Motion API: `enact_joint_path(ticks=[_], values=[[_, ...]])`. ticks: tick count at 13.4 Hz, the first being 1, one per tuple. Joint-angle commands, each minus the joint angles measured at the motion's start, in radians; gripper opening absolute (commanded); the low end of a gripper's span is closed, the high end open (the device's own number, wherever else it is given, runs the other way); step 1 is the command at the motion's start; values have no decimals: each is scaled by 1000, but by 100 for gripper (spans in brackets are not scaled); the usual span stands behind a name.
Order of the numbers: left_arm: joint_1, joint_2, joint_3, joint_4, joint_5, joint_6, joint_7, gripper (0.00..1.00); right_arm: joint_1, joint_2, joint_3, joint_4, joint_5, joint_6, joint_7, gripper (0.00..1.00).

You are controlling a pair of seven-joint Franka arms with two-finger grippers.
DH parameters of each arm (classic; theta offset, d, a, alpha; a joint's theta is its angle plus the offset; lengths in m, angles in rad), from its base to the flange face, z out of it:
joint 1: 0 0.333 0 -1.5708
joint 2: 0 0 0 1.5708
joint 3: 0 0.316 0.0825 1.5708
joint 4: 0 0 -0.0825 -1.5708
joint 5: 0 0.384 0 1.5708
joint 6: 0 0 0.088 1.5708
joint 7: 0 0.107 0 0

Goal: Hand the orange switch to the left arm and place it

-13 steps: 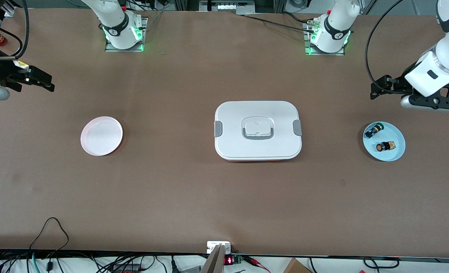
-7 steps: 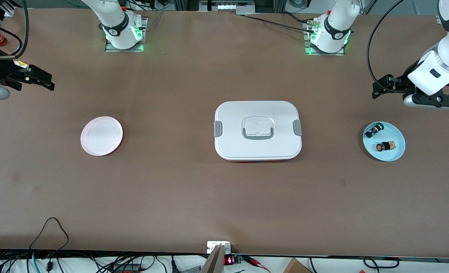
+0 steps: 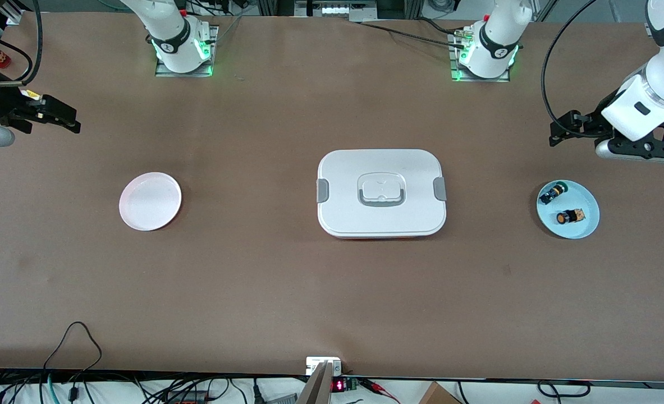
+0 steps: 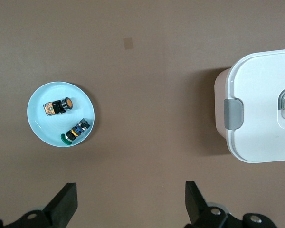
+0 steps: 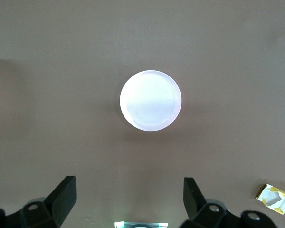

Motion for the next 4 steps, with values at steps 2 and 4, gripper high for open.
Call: enact_joint_path(ticks=[2,4], values=[[-8,-9,-3,11,-9,-17,-14,100,0,1,-2,18,3,-24,-11,100],[-7,-9,-3,11,-9,-19,-14,100,1,3,-2,18,3,-24,-13,100]])
